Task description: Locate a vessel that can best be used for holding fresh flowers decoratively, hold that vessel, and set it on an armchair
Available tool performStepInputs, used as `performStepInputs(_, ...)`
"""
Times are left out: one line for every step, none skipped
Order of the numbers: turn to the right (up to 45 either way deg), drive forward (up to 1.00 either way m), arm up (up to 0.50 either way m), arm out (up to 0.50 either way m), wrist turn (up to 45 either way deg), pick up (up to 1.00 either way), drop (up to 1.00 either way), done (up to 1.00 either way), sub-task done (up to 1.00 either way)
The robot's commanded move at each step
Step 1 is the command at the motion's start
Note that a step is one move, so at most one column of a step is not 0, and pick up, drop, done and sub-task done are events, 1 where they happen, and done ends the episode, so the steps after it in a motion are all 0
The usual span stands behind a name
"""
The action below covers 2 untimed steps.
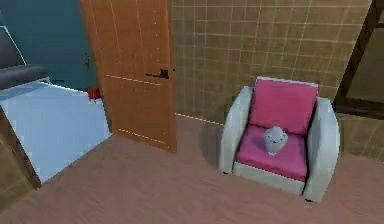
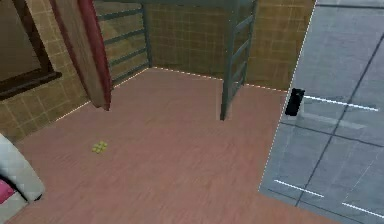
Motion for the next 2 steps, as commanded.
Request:
performStepInputs(-30.0, 0.00, 0.00, 0.00, 0.0, 0.00, 0.00, 0.00, 0.00)
performStepInputs(0.0, 1.00, 0.00, 0.00, 0.0, 0.00, 0.00, 0.00, 0.00)
